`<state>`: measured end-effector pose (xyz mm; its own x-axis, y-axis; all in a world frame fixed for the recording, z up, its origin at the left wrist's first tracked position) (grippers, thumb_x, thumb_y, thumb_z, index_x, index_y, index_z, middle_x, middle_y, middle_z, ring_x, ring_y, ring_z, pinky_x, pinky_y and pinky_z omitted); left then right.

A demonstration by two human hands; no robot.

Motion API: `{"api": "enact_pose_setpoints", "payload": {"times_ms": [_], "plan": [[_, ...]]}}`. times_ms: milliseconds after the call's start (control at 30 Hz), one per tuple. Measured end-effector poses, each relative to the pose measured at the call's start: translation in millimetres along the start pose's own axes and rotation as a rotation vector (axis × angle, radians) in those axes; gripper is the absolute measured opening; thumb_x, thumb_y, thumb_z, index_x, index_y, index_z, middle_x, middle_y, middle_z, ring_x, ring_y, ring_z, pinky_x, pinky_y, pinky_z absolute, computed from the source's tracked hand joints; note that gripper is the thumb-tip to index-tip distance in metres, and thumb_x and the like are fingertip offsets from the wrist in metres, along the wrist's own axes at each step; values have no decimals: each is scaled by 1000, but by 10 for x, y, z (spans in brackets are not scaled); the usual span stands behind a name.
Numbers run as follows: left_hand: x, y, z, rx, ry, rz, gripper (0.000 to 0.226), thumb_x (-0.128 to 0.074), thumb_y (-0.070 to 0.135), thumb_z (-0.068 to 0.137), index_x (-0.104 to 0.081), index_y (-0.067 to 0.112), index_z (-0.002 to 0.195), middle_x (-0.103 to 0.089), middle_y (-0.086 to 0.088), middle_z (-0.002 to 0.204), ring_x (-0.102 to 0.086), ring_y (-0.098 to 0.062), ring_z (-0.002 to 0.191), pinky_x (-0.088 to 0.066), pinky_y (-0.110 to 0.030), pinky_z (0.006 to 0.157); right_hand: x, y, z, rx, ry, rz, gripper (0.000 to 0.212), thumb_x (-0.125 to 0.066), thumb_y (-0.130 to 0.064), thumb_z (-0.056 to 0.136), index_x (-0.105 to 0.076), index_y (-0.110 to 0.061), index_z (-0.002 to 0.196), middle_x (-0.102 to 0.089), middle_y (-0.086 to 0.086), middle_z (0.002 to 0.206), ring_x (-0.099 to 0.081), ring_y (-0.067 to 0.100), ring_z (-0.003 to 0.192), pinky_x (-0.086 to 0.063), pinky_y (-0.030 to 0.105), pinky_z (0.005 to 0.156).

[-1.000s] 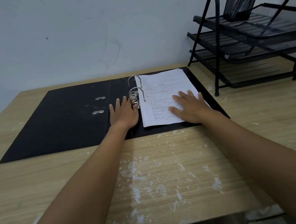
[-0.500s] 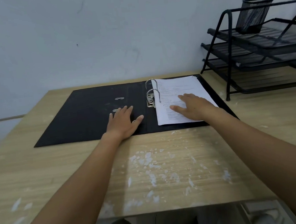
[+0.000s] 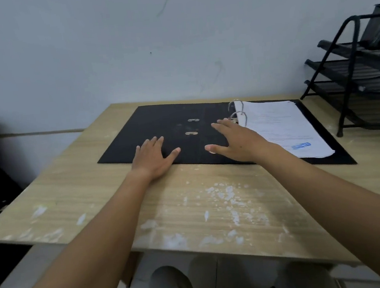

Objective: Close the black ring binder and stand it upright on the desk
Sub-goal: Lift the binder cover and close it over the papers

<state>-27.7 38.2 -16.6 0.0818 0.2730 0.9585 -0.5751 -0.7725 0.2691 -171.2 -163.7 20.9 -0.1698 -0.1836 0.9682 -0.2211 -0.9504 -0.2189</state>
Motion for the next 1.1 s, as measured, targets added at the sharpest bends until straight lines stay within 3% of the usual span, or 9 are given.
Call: {"api": "enact_pose_setpoints", "payload": {"times_ms": [300, 433, 567, 733, 1000, 1100], "plan": [[74, -805, -112, 175, -6, 99, 98, -26, 81, 80, -22, 15, 152, -16, -9, 162, -9, -25, 150, -8, -47, 121, -403, -488, 313, 103, -153, -39, 91, -44, -75, 83, -21, -23, 154, -12, -2, 163, -11, 20, 150, -16, 42, 119], [108, -966, -132, 262, -7, 78, 117, -20, 94, 63, -19, 20, 153, -19, -15, 158, -9, -28, 149, -8, -47, 120, -480, -546, 430, 57, -225, -24, 93, -42, -79, 79, -22, -26, 153, -13, -2, 163, -16, 22, 149, -23, 44, 117], [153, -1009, -127, 334, 32, -10, 126, -30, 98, 53, -23, 20, 151, -28, -15, 153, -15, -30, 145, -14, -44, 119, -473, -523, 492, 25, -257, -43, 101, -39, -86, 72, -24, -27, 153, -15, -2, 163, -23, 23, 147, -29, 45, 112], [205, -1020, -120, 355, 110, -238, 118, -54, 90, 49, -36, 23, 144, -41, -7, 142, -30, -28, 137, -33, -45, 112, -465, -538, 524, 39, -246, -89, 104, -37, -89, 69, -27, -27, 151, -19, 0, 162, -27, 26, 145, -30, 47, 111], [266, -1071, -6, 415, 272, -545, 91, -82, 57, 58, -48, 19, 133, -44, -7, 135, -41, -24, 130, -39, -35, 106, -486, -557, 493, 42, -235, -121, 102, -33, -88, 72, -25, -26, 152, -19, 2, 162, -29, 28, 144, -32, 49, 110], [331, -1043, 40, 414, 365, -718, 81, -85, 43, 63, -49, 17, 130, -44, -3, 135, -52, -15, 111, -45, -26, 91, -495, -612, 487, 42, -214, -136, 102, -36, -87, 72, -27, -23, 151, -26, 6, 159, -32, 28, 142, -36, 50, 108]]}}
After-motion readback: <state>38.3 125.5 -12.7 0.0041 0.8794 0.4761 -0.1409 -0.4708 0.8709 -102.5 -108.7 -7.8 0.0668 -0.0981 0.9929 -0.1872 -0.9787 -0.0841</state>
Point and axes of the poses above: each hand's wrist, its own z-axis towards the middle knuckle, its own x-axis out of the back of the hand, y = z × x, the point moved 1 cm from there along z, towards the middle knuckle
